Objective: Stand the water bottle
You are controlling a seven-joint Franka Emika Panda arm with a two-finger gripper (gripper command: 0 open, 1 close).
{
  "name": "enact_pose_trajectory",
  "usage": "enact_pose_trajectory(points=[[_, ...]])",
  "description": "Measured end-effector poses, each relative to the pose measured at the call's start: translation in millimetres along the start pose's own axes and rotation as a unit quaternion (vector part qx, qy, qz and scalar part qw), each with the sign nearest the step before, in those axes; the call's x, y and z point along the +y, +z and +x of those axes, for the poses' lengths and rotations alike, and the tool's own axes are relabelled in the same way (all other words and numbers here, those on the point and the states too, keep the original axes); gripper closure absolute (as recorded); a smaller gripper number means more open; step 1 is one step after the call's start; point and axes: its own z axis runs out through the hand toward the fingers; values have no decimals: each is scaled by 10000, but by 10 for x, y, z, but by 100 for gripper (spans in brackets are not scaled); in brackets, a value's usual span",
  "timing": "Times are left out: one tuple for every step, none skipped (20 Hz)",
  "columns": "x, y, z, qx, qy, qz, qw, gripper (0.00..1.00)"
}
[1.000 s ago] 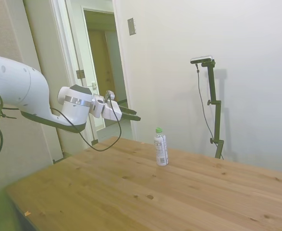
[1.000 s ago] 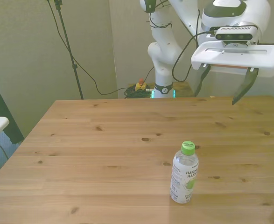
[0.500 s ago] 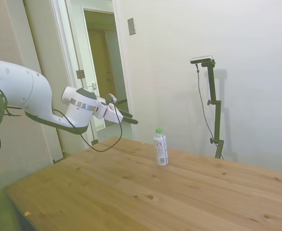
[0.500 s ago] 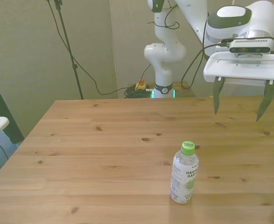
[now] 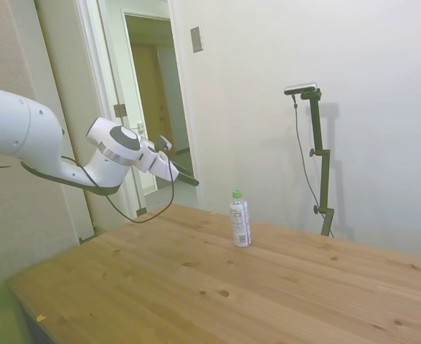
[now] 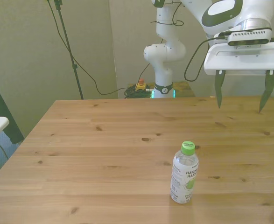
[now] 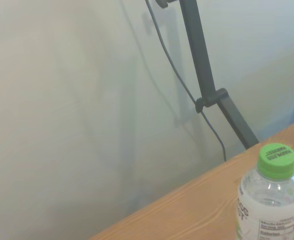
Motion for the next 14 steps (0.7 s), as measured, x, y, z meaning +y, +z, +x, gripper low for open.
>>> enact_pose_trajectory(points=[[18, -54, 11, -58, -17, -39, 10000, 0], [40, -103, 22, -111, -52, -76, 9999, 0], [61, -160, 40, -161, -88, -107, 9998, 0], [83, -216, 64, -218, -121, -141, 9996, 0], [106, -269, 91, -272, -156, -170, 9994, 0], [130, -327, 123, -324, -198, -188, 9991, 0], [156, -379, 157, -387, -231, -204, 9988, 0], [189, -424, 190, -473, -274, -210, 9983, 0], [229, -464, 229, -545, -314, -207, 9978, 0], [273, -499, 270, -612, -353, -216, 9973, 0], [320, -535, 312, -670, -384, -235, 9967, 0], [365, -573, 350, -736, -405, -266, 9961, 0], [409, -612, 379, -814, -420, -302, 9953, 0], [458, -654, 400, -905, -446, -351, 9943, 0]])
